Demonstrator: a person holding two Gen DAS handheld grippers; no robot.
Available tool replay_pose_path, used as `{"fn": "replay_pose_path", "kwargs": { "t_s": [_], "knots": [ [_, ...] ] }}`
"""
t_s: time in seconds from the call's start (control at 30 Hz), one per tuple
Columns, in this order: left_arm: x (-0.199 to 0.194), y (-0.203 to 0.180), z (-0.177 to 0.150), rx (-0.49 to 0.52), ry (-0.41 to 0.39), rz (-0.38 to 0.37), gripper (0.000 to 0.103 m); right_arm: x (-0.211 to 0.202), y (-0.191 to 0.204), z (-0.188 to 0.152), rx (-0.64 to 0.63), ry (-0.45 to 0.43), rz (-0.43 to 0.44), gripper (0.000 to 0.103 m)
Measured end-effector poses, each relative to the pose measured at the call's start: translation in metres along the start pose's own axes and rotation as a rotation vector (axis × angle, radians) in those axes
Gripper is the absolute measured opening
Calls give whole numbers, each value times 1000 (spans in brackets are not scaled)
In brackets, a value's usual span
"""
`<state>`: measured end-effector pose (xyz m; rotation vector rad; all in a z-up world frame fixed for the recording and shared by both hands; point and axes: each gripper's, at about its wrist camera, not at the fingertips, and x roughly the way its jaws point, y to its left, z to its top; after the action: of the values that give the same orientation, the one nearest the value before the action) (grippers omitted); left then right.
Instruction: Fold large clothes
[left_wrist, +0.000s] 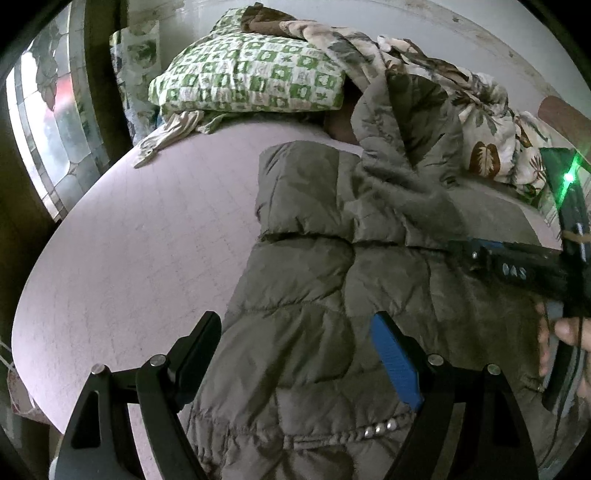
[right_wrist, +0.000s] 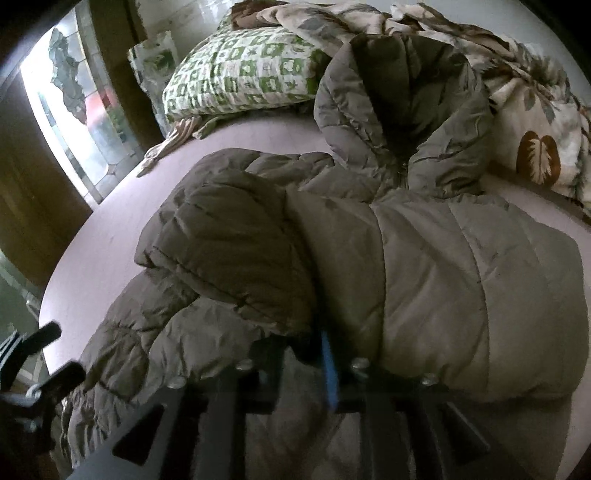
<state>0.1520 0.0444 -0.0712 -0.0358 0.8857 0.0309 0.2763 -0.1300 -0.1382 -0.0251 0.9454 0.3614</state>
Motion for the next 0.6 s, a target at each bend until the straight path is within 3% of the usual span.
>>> {"fn": "replay_pose_path", "kwargs": {
  "t_s": [0.07, 0.1, 0.4, 0.6],
  "knots": [
    [0, -2, 4, -1, -4, -7, 84, -8, -3, -3, -13, -12, 24, 96],
    [0, -3, 5, -6, -2, -13, 84, -12, -2, -1, -17, -24, 31, 102],
    [16, -16, 33, -39, 32, -74, 84, -49, -30, -17, 28, -77, 35, 102],
    [46, -47, 60, -16, 67, -114, 84, -82, -99, -22, 159, -108, -70, 102]
  ]
}}
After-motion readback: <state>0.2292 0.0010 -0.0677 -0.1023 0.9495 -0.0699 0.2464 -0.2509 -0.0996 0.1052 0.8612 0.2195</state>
